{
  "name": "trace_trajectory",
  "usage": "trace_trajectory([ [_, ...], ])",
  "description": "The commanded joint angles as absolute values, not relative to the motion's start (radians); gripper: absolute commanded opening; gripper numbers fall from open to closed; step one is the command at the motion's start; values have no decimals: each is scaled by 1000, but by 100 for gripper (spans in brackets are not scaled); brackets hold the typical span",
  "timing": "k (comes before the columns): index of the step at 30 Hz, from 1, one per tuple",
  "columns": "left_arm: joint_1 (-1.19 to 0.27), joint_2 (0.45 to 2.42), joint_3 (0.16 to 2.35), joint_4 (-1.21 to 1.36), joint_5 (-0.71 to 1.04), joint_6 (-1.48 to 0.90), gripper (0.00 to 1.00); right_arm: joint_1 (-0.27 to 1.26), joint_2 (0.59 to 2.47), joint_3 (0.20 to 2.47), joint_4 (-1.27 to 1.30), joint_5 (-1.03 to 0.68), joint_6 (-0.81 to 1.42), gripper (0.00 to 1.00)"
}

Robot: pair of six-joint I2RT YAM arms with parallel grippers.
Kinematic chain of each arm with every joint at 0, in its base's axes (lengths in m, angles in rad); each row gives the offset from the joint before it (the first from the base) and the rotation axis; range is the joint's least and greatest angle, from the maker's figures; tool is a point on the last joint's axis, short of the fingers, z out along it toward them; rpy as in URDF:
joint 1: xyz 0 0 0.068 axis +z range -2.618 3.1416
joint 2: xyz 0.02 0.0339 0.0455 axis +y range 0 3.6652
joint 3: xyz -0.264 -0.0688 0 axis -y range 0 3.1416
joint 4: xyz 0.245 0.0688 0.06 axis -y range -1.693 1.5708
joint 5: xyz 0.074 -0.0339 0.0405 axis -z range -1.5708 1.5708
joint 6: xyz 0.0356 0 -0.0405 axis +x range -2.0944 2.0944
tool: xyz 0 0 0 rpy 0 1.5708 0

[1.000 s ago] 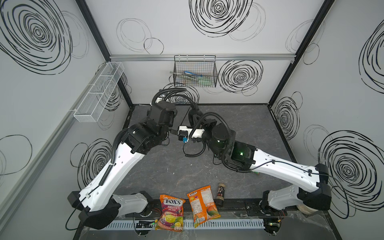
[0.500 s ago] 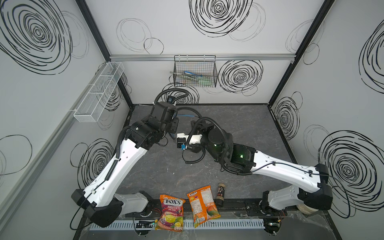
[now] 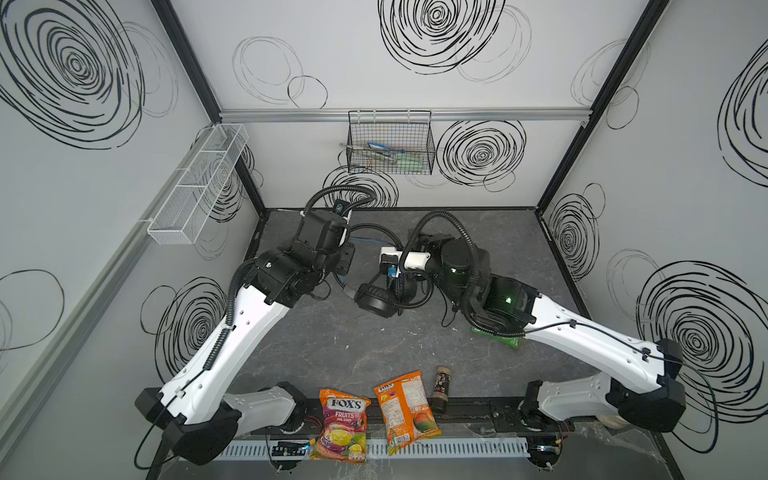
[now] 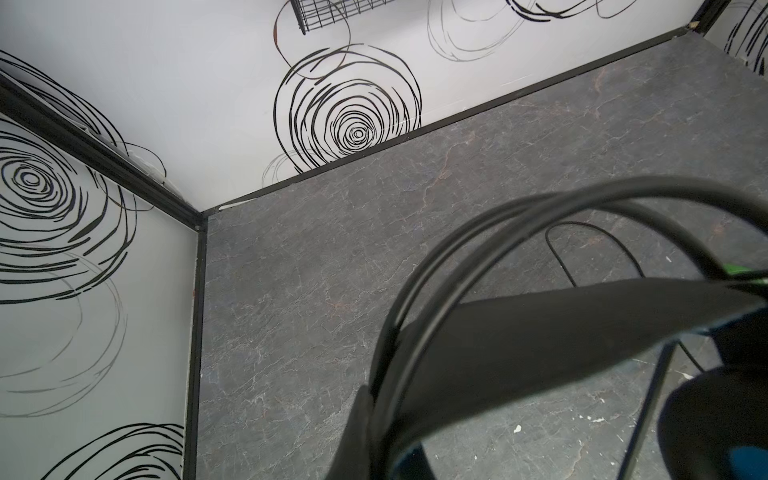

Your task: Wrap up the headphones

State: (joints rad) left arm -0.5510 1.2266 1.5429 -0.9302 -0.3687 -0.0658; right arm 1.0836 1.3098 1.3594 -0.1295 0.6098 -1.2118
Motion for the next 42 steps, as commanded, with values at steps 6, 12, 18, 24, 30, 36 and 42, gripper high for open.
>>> trace_trajectory([
  [6, -610, 1167, 1527, -877, -213, -30, 0, 1011, 1278, 1316, -2, 598, -1136, 16],
  [12, -622, 1130, 1492, -860, -124, -37, 0, 959, 1285, 1359, 8, 552, -1030, 17],
  [18, -575, 1097, 1485, -819, -47, -69, 0, 941, 1285, 1359, 16, 540, -987, 17],
  [24, -535, 1082, 1518, -779, 25, -111, 0, 884, 1282, 1383, 13, 480, -844, 17],
  [30, -507, 1081, 1587, -752, 95, -160, 0, 807, 1299, 1449, 0, 378, -664, 18],
  [36, -486, 1076, 1641, -726, 146, -201, 0, 752, 1299, 1453, 11, 326, -526, 18],
  [42, -454, 1119, 1767, -730, 170, -261, 0, 687, 1282, 1436, 14, 250, -359, 18],
])
